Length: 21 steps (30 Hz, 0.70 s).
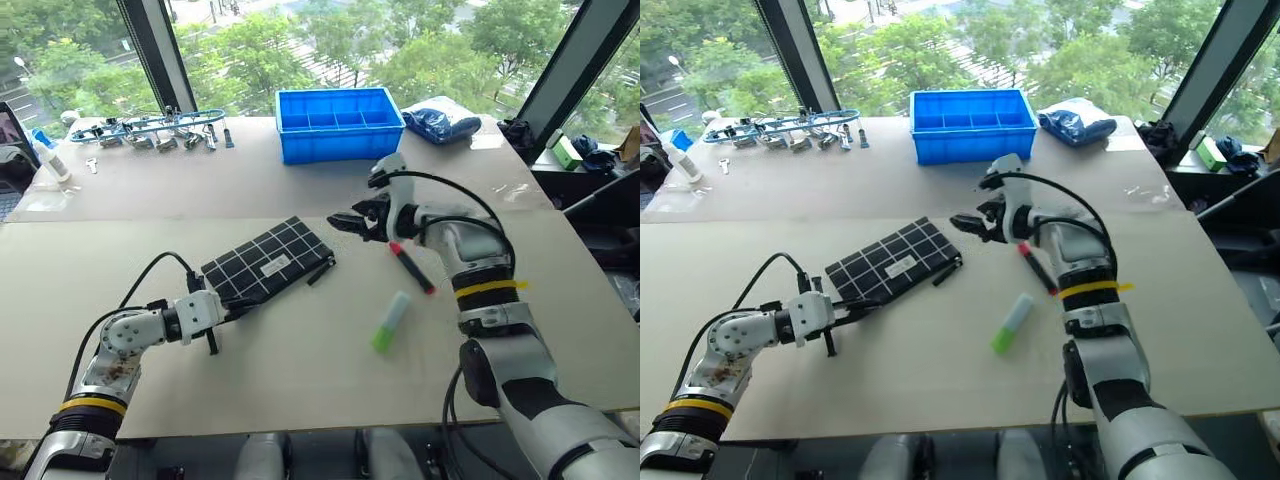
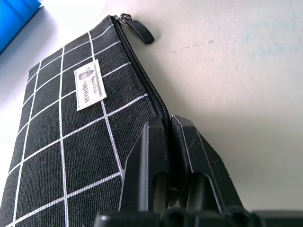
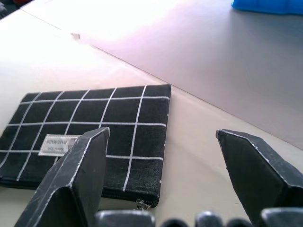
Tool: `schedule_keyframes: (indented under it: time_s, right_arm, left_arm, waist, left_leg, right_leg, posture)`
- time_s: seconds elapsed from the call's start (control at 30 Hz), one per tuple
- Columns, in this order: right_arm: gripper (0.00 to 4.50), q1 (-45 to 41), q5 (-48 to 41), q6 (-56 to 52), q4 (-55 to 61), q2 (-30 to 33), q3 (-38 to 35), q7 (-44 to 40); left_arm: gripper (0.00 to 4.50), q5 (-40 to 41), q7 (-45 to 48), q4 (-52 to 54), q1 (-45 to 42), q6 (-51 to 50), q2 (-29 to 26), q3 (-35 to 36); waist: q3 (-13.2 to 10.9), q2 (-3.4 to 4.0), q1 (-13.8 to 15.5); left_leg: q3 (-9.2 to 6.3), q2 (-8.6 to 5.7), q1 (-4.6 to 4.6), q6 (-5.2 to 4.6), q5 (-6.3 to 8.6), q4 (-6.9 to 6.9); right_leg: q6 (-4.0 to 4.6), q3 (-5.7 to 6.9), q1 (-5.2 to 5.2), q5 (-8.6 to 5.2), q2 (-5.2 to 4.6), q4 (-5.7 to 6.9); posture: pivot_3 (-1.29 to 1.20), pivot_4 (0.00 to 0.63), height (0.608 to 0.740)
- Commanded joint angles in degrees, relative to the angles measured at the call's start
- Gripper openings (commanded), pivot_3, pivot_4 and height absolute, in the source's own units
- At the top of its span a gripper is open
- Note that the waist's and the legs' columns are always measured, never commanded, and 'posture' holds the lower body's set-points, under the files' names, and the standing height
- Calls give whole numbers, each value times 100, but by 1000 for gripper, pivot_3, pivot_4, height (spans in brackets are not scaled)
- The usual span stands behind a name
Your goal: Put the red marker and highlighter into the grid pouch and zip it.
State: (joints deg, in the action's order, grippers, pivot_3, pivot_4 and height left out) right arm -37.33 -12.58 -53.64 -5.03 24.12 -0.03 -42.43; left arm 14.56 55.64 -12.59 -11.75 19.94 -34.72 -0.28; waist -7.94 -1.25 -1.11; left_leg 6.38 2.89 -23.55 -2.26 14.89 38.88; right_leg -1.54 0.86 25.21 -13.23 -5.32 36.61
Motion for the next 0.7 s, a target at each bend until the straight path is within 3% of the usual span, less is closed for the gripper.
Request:
schedule_keyframes:
  time_s: [0.03, 0.7]
  right_arm:
    - [3859, 109, -122, -98, 582, -52, 82, 197]
    - [3859, -26, -483, -172, 278, -582, 120, 643]
  left_arm:
    - [0, 450, -77, 535, -42, -389, 67, 233]
    - [0, 857, -105, 1353, -158, -1342, 329, 310]
  waist:
    - [0, 0, -17]
    - [0, 0, 29]
  left_leg:
    - [0, 0, 3, 1, 0, 0]
    - [-1, -1, 10, 4, -2, 1]
  right_leg:
    - [0, -2, 0, 0, 2, -9]
    - [-2, -2, -12, 1, 8, -19]
  posture:
    - [0, 150, 740]
    - [0, 150, 740]
